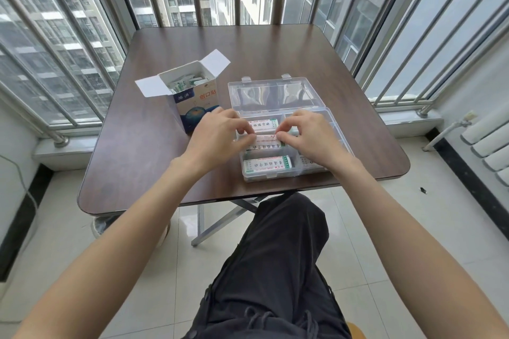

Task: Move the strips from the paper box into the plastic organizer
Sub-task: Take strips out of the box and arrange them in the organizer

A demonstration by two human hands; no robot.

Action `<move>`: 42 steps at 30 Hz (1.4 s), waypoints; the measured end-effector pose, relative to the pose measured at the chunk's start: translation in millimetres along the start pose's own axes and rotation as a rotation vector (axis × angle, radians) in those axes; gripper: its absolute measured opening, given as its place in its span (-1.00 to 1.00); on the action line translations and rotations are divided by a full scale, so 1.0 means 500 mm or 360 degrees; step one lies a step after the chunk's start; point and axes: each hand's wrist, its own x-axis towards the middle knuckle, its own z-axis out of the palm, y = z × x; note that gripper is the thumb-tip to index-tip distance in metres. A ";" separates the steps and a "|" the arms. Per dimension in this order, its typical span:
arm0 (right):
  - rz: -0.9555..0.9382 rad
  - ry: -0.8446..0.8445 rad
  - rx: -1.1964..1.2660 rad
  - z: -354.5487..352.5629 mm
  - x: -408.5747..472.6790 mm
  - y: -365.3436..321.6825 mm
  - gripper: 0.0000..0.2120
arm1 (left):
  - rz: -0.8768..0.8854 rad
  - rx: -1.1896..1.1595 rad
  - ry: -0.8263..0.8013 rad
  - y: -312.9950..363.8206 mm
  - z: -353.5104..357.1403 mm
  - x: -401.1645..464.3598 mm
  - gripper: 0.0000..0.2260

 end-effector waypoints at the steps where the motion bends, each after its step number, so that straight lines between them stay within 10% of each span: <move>1: 0.0011 -0.0019 -0.0041 -0.001 0.000 -0.001 -0.86 | 0.0001 0.0029 -0.0026 0.000 -0.002 -0.001 -0.82; 20: 0.0057 -0.0067 -0.0402 -0.009 -0.012 -0.054 -0.83 | -0.0118 0.0013 -0.0286 0.000 -0.010 0.000 -0.74; 31: 0.0226 0.0069 0.0195 -0.012 -0.046 -0.048 -0.76 | -0.0157 -0.0111 -0.0295 -0.008 -0.011 -0.006 -0.76; 42: -0.0233 0.0245 0.0574 -0.055 0.101 -0.132 -0.85 | -0.0058 -0.0042 0.0638 -0.097 -0.120 -0.010 -0.59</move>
